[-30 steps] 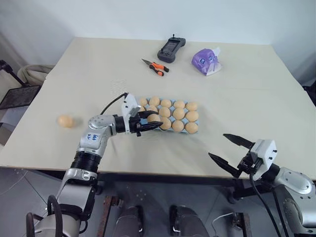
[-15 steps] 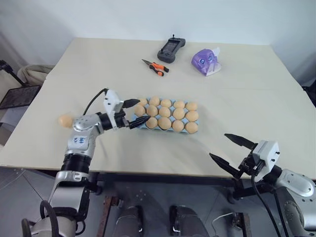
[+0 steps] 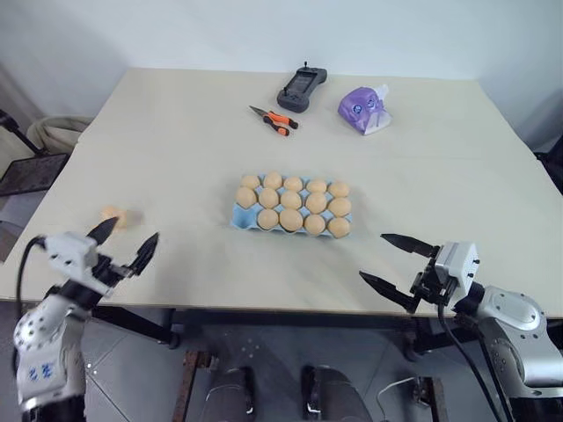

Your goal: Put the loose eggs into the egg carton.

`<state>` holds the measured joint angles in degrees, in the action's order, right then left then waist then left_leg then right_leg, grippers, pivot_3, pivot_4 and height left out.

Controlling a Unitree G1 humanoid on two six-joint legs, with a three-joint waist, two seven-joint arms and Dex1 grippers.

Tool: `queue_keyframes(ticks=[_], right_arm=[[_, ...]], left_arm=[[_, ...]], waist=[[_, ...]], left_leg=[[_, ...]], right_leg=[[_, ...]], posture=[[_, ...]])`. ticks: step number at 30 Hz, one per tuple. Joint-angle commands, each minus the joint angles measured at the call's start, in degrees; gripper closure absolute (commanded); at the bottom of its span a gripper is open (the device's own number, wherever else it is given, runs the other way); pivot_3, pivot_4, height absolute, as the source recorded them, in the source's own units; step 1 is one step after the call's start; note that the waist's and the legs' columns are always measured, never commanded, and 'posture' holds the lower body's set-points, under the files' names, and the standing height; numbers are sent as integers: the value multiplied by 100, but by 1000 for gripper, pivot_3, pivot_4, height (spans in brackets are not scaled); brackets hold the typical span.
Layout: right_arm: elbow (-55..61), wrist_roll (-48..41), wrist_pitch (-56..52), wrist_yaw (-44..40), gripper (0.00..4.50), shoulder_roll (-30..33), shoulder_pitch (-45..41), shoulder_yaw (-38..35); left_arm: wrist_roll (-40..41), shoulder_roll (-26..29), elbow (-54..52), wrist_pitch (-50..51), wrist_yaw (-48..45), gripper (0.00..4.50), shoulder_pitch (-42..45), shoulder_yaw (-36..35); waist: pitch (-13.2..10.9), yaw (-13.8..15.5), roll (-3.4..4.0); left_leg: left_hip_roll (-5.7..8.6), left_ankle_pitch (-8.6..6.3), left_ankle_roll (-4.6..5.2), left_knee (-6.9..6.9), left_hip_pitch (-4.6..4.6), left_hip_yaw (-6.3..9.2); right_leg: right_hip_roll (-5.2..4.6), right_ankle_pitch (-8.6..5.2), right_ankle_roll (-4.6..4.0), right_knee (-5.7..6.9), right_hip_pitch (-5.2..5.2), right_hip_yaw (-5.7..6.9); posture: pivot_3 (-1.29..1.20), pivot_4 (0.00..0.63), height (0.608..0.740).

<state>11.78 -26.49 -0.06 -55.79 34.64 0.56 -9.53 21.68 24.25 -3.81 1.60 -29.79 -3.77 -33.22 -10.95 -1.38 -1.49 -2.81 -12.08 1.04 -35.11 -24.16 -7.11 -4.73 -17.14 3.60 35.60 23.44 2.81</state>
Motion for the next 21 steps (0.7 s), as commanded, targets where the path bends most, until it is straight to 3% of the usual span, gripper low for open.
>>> queue_keyframes(ticks=[1, 3, 11, 18, 21], right_arm=[[10, -96, 22, -84, 0, 71, -50, -100], [-43, -90, 28, -110, 0, 84, -85, -109], [-345, -36, 207, -256, 0, 146, -121, -226], [-447, -52, 330, -311, 0, 151, -10, -307], [-407, -56, 339, -262, 0, 122, 36, -310]], left_arm=[[288, -247, -206, 96, 745, 47, -351, -702], [409, -402, -241, 194, 1055, 47, -482, -873], [467, -415, -156, 388, 1413, 47, -193, -635], [248, 229, 449, 1252, 1705, 47, 987, -131], [110, 505, 1077, 1501, 1787, 47, 1619, 99]], waist=[[0, -3, 0], [0, -9, 0], [4, 20, -6], [4, 51, -7], [5, 75, -6]], left_leg=[[0, 0, 0, 4, -1, 0], [1, 0, 0, 4, -2, -2], [0, -1, -1, 4, -2, -4], [-1, -1, -1, 4, -2, -7], [-1, -1, -1, 5, -1, -10]], right_leg=[[0, -21, -38, -4, 0, 0], [0, -46, -81, -7, -1, -2], [6, -40, -85, -17, -6, 2], [10, -32, -72, -12, -3, 2], [11, 8, 0, -7, 1, 1]], posture=[[0, 150, 740], [0, 150, 740], [0, 150, 740], [0, 150, 740], [0, 150, 740]])
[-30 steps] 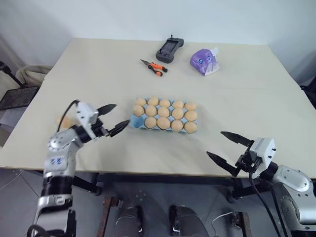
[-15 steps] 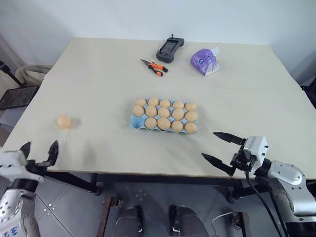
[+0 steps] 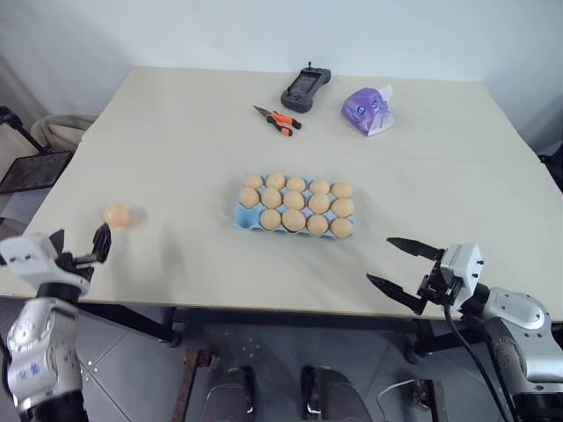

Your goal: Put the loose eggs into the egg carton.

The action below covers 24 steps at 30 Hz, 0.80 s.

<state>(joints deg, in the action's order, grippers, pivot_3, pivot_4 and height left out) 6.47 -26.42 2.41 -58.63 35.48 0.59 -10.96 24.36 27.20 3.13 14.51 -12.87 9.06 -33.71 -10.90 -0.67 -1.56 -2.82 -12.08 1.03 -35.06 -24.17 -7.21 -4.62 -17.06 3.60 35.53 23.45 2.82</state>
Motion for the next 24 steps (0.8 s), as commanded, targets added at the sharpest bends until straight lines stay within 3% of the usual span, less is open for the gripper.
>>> queue_keyframes(ticks=[1, 9, 12, 18, 24], right_arm=[[142, -60, 93, 39, 0, 25, 46, -164], [384, -40, 77, 216, 0, -88, 159, -110], [453, -29, 69, 282, 0, -110, 206, -117], [514, -12, 80, 374, 0, -90, 338, -159], [474, 6, 121, 387, 0, -54, 419, -250]], left_arm=[[-283, 286, 651, 183, 138, 47, 538, 253], [-682, 404, 2151, 5, -8, 47, 1642, 849], [-760, 417, 2338, -98, 87, 676, 1694, 858], [-702, 475, 2419, -356, -201, 2605, 1607, 851], [-561, 423, 1634, -1381, -1948, 2605, 1601, 1513]], waist=[[1, 3, 1], [1, 5, 1], [1, -7, 1], [1, 17, 1], [1, 68, 1]], left_leg=[[0, 0, 0, 0, 0, -1], [-1, -3, -5, 8, -3, -5], [-1, -3, -6, 12, -3, -5], [-1, -4, -7, 12, -2, -4], [-1, -4, -8, 14, -4, -5]], right_leg=[[-1, 0, 0, 0, 1, -2], [-3, 0, 0, -2, 12, -4], [-3, 0, -1, -2, 13, -5], [-6, -1, -1, -2, 12, -4], [-6, -2, -4, -6, 13, -4]], posture=[[0, 150, 740], [0, 150, 740], [0, 150, 740], [0, 150, 740], [0, 150, 740]])
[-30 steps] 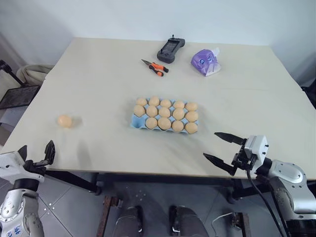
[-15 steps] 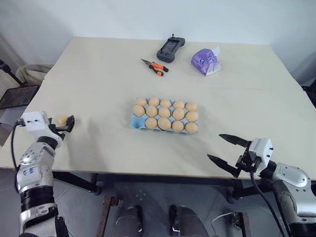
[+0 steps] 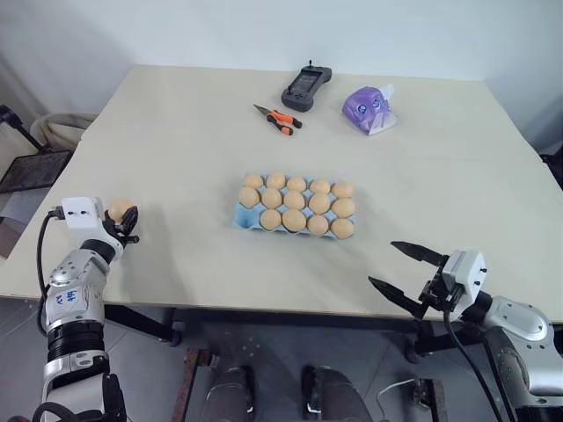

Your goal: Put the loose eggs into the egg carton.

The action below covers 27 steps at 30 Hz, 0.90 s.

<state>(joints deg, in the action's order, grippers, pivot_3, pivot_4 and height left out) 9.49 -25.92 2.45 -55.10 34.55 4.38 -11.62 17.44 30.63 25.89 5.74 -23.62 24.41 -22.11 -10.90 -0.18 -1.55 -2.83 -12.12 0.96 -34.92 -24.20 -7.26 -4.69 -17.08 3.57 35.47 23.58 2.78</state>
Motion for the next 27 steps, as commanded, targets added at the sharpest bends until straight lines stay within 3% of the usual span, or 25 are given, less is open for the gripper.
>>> queue_keyframes(ticks=[1, 7, 12, 17, 20, 26, 27], right_arm=[[169, -37, 118, 42, 0, 46, 57, -198], [236, -8, 109, 199, 0, 47, 127, -290], [487, -12, 74, 396, 0, 0, 338, -382], [726, -41, 53, 591, 0, -39, 522, -456], [865, -64, 21, 661, 0, -31, 667, -467], [925, -103, 23, 663, 0, -17, 712, -402], [924, -106, 22, 656, 0, -14, 693, -385]], left_arm=[[271, 21, -827, -394, -1245, 2605, 132, 539], [-61, -253, -648, -154, -2621, 2605, 930, 1929], [-489, -699, 205, -295, -2506, 2605, 1637, 2373], [-563, -722, 729, -566, -2373, 2605, 1846, 2220], [-429, -646, 692, -540, -2563, 1946, 1780, 2120], [-305, -509, 239, -384, -2978, 15, 1476, 2096], [-266, -520, 175, -371, -3001, 15, 1439, 2065]], waist=[[0, 30, 0], [0, 38, 1], [2, -10, 4], [2, -4, 3], [2, 9, 3], [2, 7, 4], [2, 9, 3]], left_leg=[[0, 0, 0, 1, -2, 1], [7, 0, 1, -1, -3, -6], [-3, 3, 6, -8, 0, -18], [-7, 6, 9, -25, 2, -16], [-3, 6, 9, -29, 2, -15], [0, 7, 10, -28, 1, -16], [-1, 7, 11, -28, 1, -16]], right_leg=[[-3, 0, 0, -3, -1, 4], [-10, 2, 3, -8, -9, 4], [16, 1, 4, 0, -3, -3], [26, -2, 5, 18, -3, 0], [19, 1, 10, 19, -6, 0], [14, 4, 15, 15, -7, -5], [14, 4, 14, 16, -7, -4]], posture=[[0, 150, 740], [0, 150, 740], [0, 150, 740], [0, 150, 740], [0, 150, 740], [0, 150, 740], [0, 150, 740]])
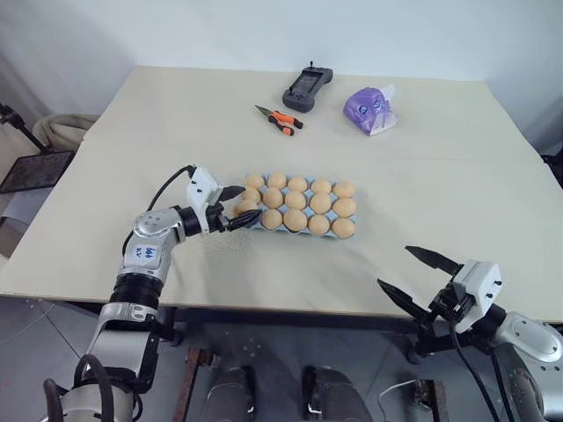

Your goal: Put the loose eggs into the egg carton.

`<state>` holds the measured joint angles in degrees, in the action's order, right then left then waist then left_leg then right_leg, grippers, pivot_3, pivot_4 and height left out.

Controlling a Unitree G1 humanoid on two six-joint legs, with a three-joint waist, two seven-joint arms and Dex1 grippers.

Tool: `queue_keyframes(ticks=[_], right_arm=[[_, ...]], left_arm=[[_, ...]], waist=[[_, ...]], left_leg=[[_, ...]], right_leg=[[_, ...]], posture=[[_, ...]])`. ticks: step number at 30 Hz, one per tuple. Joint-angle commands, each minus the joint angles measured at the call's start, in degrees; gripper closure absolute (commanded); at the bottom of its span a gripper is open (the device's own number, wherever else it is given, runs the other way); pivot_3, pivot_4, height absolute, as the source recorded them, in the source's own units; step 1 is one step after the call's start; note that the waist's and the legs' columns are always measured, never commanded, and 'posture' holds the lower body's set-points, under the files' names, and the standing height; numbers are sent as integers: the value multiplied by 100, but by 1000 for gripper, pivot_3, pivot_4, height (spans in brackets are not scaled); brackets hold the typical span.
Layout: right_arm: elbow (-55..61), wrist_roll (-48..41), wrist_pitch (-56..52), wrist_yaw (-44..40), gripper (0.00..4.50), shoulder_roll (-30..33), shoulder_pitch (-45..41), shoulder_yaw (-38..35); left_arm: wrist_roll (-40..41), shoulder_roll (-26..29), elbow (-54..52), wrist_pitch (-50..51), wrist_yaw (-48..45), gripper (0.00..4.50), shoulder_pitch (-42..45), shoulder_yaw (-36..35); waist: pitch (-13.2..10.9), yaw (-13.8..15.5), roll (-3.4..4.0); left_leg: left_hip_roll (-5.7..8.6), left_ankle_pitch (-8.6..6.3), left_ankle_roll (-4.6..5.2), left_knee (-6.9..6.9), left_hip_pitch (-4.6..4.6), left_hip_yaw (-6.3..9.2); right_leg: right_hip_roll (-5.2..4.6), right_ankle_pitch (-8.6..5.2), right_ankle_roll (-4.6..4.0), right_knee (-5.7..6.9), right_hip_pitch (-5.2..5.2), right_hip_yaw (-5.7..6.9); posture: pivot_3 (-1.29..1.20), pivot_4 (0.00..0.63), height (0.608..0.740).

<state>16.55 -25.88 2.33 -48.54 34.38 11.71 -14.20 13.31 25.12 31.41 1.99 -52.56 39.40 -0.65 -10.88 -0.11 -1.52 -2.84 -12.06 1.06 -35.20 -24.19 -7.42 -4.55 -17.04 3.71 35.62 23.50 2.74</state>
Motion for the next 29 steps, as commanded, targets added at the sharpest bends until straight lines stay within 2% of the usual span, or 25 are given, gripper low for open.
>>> queue_keyframes(ticks=[1, 5, 14, 16, 18, 25, 29], right_arm=[[212, -112, 32, -3, 0, 5, -64, -114], [171, -108, 23, -50, 0, 35, -126, -95], [-429, -223, -19, -625, 0, 497, -262, -412], [-620, -262, -3, -746, 0, 588, -344, -511], [-799, -264, 13, -853, 0, 664, -449, -563], [-1241, -244, 35, -1141, 0, 725, -832, -596], [-1522, -227, 60, -1312, 0, 752, -1082, -561]], left_arm=[[166, 32, -446, 6, -118, 15, -104, -105], [254, 203, -745, 4, -90, 15, -361, -347], [337, 1779, -1519, -81, -861, 15, -1818, -942], [397, 1947, -1576, -67, -859, 15, -2014, -1100], [514, 2005, -1640, -20, -805, 15, -2139, -1275], [658, 1919, -1985, 141, -615, 15, -2342, -1478], [700, 1962, -2377, 294, -577, 15, -2677, -1508]], waist=[[0, 3, 0], [0, -11, 0], [0, -128, 1], [0, -129, 1], [-1, -123, 2], [0, -140, 4], [0, -169, 7]], left_leg=[[-1, 0, 0, 0, -1, 2], [-1, 0, 1, -1, 0, 2], [-5, -1, -4, 9, 4, 7], [-3, -2, -5, 10, 3, 12], [-1, -3, -6, 15, 2, 14], [-1, -3, -6, 26, 2, 13], [-2, -4, -7, 31, 3, 8]], right_leg=[[0, 0, 0, 0, 0, 2], [0, 0, -1, 3, -1, 1], [-8, -8, -15, 3, 1, 2], [-16, -8, -15, -2, -1, 3], [-23, -55, -101, -8, 0, 3], [-25, -55, -102, -7, 1, 7], [-24, -39, -72, -6, 6, 5]], posture=[[0, 150, 740], [0, 150, 740], [0, 150, 740], [0, 150, 740], [0, 150, 740], [0, 150, 740], [0, 150, 740]])
